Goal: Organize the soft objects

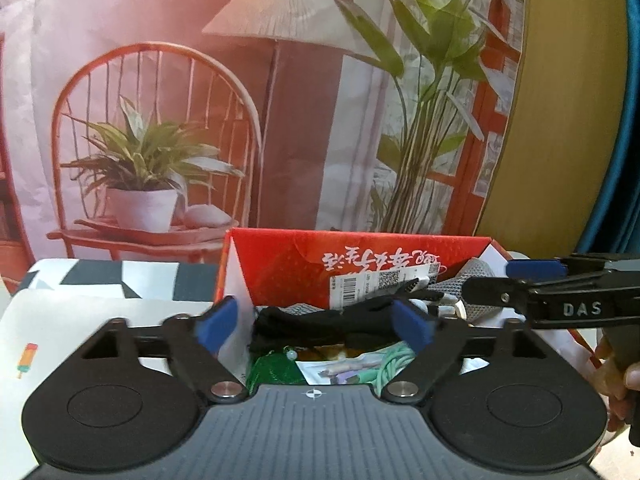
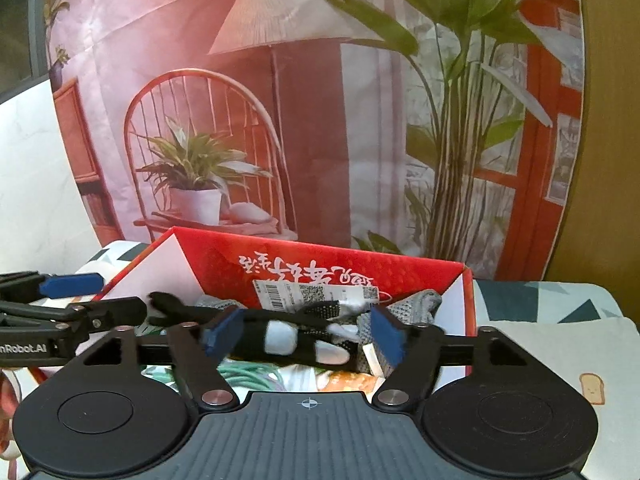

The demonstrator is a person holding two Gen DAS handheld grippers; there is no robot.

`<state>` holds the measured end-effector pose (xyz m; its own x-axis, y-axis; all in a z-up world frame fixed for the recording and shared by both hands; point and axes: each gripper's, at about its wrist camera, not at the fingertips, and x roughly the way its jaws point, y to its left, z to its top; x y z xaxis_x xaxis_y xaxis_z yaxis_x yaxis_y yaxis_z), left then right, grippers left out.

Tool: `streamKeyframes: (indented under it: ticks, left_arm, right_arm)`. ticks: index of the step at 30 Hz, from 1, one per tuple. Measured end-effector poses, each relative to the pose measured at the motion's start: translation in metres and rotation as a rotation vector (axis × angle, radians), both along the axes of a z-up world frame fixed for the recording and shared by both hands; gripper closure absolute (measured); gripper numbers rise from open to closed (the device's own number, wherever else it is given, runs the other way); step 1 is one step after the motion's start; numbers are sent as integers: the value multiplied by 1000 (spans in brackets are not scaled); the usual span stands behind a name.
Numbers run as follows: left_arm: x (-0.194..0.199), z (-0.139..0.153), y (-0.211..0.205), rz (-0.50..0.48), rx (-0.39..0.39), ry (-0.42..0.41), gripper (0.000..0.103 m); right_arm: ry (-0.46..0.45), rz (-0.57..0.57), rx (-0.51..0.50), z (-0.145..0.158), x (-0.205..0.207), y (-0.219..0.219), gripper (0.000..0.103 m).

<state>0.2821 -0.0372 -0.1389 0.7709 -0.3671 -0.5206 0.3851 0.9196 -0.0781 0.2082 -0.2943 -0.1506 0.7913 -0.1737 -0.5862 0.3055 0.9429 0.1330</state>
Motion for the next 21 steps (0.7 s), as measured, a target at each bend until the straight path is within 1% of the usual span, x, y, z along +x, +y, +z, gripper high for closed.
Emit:
streamKeyframes:
  ticks: [1,3,4,6,11,17,21]
  left_arm:
    - [-3,2,1,20,-5,-47,6]
    - [-11,8,1,30,8,-64,3]
    - [-15,10,1,38,14,-72,1]
    - [-24,16,2,59,22,-88,0]
    - [-44,31,7,109,14,-89,0]
    - [-69,49,12,148,4,-106,0]
    - [-85,59,12,172,19,-122,0]
  right_arm:
    - [-2,-2,1,2,-2,1,25]
    - [-9,-8,0,6,-9,3,12]
    - [-13,-8,-1,8,-12,4,10]
    - [-20,-15,-6,13,-19,7,0]
    - [-27,-47,4,24,-36,11,0]
    - [-46,-83,-22,39,-58,20,0]
    - [-70,-87,-35,51,-72,28,0]
